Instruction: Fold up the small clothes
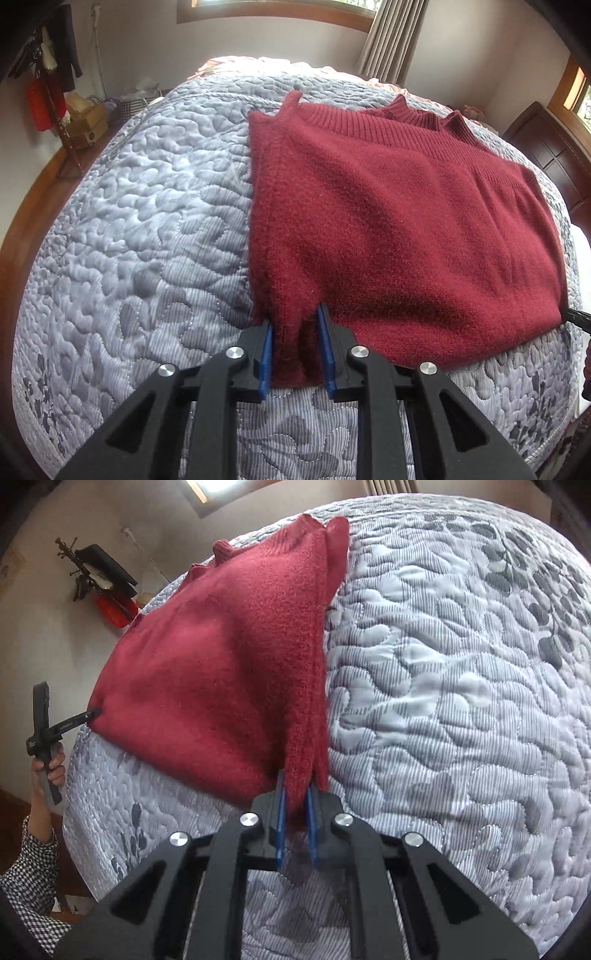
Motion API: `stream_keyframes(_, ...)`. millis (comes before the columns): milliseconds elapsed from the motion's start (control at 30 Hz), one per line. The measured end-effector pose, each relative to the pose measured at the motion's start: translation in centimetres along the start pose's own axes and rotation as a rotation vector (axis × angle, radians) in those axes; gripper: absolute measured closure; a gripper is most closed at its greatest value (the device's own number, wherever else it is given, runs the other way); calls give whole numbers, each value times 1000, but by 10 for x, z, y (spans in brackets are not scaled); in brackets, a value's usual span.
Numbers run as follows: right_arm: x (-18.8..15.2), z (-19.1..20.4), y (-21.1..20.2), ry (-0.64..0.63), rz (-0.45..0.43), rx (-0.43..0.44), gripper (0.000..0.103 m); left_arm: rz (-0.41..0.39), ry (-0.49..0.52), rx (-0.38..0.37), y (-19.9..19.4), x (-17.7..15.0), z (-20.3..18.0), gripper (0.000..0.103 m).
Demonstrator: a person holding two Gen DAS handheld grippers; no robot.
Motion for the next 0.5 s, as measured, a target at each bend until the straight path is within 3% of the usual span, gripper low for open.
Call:
stream_keyframes(100,6,1,-15,-4,-18,31,85,-11,25,18,-9,2,-7,72)
stream_keyframes(133,10,0,-23,-9,-39,30,83,-25,23,16,-16,4,-9,67)
stream_keyframes(200,21,2,-38,-26,-87,-7,71,-71,10,16,-33,11,-11,66)
stream_keyframes(333,61,0,-38,21,-107,-9,68,-151,18,15,-47,38,-26,55)
stream_keyframes(500,110,1,-9,79,-85,-20,68,-112,51,-3,-16,61,-52,55)
Point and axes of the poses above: each gripper's, at about its wrist camera, not at the fingertips, and y roughly the way its jaws point, z to its left, x to its top, the point moved 2 cm from there along y, roughly the way its jaws point, and after that the axes turned 13 degrees about -x, right-handed, at the moved point
